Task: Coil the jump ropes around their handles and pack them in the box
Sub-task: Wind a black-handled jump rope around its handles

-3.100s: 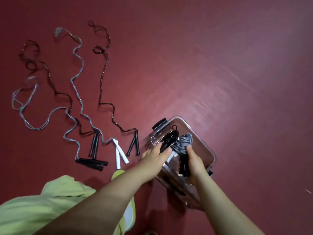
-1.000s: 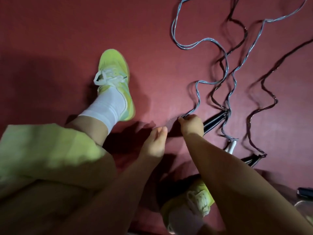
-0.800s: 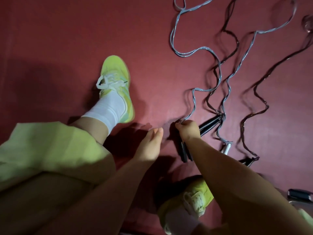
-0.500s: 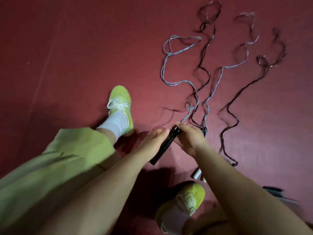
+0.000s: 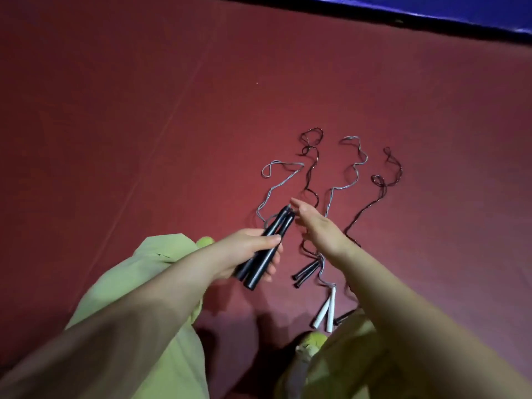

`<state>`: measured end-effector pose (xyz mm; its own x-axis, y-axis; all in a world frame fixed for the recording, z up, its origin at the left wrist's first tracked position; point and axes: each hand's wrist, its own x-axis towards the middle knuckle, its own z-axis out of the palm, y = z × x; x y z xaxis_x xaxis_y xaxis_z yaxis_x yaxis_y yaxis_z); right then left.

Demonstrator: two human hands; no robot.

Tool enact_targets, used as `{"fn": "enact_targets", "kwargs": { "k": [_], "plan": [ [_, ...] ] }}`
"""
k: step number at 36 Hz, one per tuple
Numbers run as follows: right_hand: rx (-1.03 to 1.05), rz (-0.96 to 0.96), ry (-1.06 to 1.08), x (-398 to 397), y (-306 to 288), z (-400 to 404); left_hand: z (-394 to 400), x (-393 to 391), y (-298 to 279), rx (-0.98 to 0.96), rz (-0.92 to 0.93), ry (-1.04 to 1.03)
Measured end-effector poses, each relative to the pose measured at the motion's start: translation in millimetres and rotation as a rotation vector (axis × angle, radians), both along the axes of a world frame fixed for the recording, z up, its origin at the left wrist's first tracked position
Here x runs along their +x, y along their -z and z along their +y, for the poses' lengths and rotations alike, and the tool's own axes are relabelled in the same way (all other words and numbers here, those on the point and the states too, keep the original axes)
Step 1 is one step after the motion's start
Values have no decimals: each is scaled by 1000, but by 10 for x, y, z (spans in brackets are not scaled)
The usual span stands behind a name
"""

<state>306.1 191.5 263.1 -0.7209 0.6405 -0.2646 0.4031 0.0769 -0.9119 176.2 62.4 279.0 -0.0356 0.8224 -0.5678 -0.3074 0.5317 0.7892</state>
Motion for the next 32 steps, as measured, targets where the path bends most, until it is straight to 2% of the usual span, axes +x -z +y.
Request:
{"fn": "enact_targets", "kwargs": {
  "k": [2,8,13,18,24,28,32],
  "plan": [
    [61,10,-54,45,-83,-54,-19,14,-107,1,-24,20],
    [66,47,-1,71,11,-157,-40,-52,-169,-49,-117,115],
    [97,41,-128,-28,40,-157,-36,-153,-95,-119,-321,128],
    [-1,-41,-165,-125,91,-35,66,-304,25,-142,-480,131],
    [-74,-17,-147,-199,126,161,297,-449,61,-36,-458,-15],
    [-7,-66,-238,-247,116,140,356,-478,115,54,-564,-68],
    [-52,-62,-314,-286,161,82,394,-506,195,173,-683,-92]
  ]
}}
